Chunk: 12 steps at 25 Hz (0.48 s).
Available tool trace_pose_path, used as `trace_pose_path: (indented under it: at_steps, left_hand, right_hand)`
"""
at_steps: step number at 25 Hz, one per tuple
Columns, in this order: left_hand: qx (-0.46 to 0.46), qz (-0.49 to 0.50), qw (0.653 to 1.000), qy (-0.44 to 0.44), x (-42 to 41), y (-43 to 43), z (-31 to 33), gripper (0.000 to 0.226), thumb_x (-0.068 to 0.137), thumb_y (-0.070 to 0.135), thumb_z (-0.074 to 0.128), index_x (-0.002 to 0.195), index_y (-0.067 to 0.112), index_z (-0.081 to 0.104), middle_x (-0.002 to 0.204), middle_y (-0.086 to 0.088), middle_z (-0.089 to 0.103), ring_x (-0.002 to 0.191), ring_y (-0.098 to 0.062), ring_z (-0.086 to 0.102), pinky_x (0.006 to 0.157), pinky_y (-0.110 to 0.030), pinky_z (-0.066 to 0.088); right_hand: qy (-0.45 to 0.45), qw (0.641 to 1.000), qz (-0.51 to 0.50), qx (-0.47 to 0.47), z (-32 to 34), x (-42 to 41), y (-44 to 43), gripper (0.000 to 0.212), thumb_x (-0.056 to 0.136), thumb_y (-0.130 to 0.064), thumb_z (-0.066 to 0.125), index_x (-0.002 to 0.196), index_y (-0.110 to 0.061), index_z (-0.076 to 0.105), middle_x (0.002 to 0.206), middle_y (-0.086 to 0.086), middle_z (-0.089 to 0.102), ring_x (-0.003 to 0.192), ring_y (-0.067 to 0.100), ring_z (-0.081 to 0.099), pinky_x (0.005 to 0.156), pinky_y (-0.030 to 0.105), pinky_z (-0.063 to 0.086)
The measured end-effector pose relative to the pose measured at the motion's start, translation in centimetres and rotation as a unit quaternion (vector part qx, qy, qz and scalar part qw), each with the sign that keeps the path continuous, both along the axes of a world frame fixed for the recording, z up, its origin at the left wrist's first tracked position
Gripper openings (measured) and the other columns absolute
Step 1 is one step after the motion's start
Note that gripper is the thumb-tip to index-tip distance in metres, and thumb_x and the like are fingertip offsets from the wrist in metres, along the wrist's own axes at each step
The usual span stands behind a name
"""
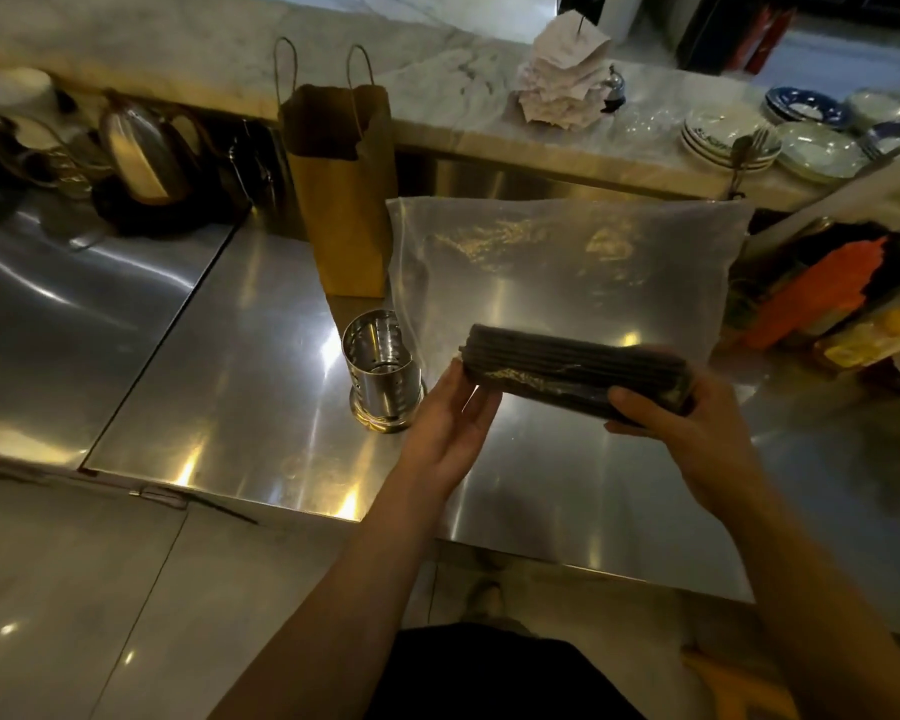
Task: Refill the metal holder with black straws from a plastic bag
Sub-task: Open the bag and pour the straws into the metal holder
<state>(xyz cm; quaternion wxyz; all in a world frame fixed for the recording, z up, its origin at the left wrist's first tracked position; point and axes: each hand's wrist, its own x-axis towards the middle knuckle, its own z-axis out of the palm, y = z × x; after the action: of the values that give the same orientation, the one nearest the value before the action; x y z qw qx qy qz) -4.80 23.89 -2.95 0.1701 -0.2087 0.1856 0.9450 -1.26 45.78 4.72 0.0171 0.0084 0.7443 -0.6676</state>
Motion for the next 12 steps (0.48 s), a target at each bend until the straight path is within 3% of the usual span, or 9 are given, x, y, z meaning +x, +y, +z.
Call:
trace_pose_path:
  at_steps: [3,7,12]
  left_hand:
    - [0.012,0.02,1.0,-0.005,-0.1,1.1,0.6,0.032,0.082,0.015,0.064,0.112,0.005,0.064,0.13,-0.017,0.06,0.114,-0.026,0.065,0.098,-0.038,0.051]
    - [0.019,0.022,1.0,-0.009,-0.3,1.1,0.6,0.036,0.085,0.017,0.062,0.118,0.005,0.061,0.134,-0.017,0.059,0.116,-0.025,0.064,0.095,-0.036,0.054]
    - [0.046,0.013,0.999,-0.01,-0.9,-0.6,0.2,0.038,0.086,0.019,0.06,0.122,0.005,0.06,0.121,-0.017,0.067,0.11,-0.025,0.068,0.094,-0.037,0.054]
  right_hand:
    - [-0.002,1.0,0.017,0.008,0.5,-1.2,1.1,0.04,0.073,-0.014,0.07,0.111,-0.021,0.063,0.112,0.005,0.068,0.102,0.016,0.069,0.067,0.025,0.06]
    - [-0.002,0.999,0.034,0.022,1.0,-2.1,1.4,0.04,0.073,-0.016,0.07,0.112,-0.023,0.063,0.111,0.004,0.069,0.101,0.017,0.07,0.066,0.026,0.06]
    - [-0.001,0.998,0.05,0.047,1.9,-2.8,-0.3,0.039,0.074,-0.021,0.07,0.112,-0.026,0.063,0.112,0.002,0.07,0.101,0.017,0.07,0.068,0.028,0.06]
